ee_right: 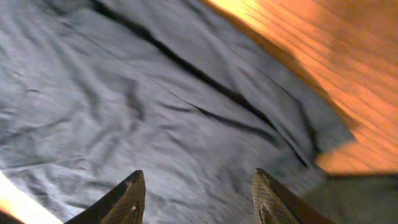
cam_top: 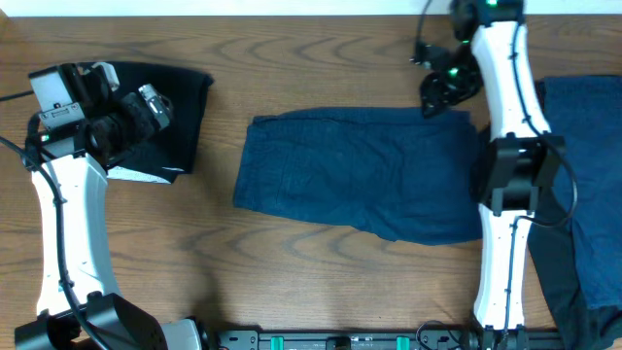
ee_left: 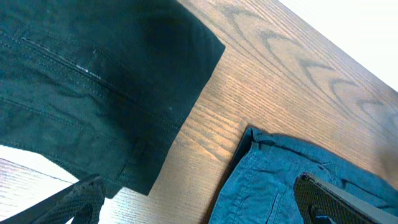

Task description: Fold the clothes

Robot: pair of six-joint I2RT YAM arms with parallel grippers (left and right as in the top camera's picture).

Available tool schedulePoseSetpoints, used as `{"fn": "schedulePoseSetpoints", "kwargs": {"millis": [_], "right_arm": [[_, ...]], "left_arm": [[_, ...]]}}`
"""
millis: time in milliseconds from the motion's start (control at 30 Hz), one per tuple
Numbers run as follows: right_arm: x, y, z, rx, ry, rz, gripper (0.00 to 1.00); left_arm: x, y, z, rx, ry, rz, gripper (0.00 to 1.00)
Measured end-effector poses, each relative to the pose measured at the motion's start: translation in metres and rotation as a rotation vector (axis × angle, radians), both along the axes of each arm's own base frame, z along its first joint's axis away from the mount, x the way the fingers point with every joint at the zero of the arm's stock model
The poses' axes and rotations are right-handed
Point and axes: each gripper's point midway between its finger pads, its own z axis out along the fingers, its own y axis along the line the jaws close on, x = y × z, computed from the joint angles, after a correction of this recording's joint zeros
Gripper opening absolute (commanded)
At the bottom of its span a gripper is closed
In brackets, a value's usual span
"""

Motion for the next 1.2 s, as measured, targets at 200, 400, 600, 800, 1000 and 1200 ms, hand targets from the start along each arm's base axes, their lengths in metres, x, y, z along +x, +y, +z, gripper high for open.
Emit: {"fn": "schedulePoseSetpoints", "kwargs": {"millis": [200,400,600,800,1000,1200], "right_arm": [[0.002,-0.028,0.0,0.0,0.001,-0.065,0.54],[-0.007,-0.029,-0.011,0.006,0.049,-0.061,0.54],[-0.013,-0.028,-0.018,0.013,0.082,-0.049,0.54],[-0.014,-0.022,-0.018,0.046,0.084,-0.05,0.54],[-0.011,-0.018,-0.017,0.07,0.075,-0.053,0.54],[-0.011,-0.016,-0.017,0.084,0.073,-0.052,0.54]], "left_arm": [[0.001,0.0,0.001,0.001,-0.005,-0.001,0.98],[0.004,-0.018,0.003,-0.013,-0.016,-0.056,0.98],[0.019,-0.084,0.005,0.04,-0.067,-0.271,0.67],[0.036,-0.142,-0.021,0.131,-0.056,-0.4,0.67],[0.052,-0.158,-0.089,0.178,0.053,-0.465,0.72],[0.058,-0.158,-0.151,0.206,0.148,-0.506,0.77]]}}
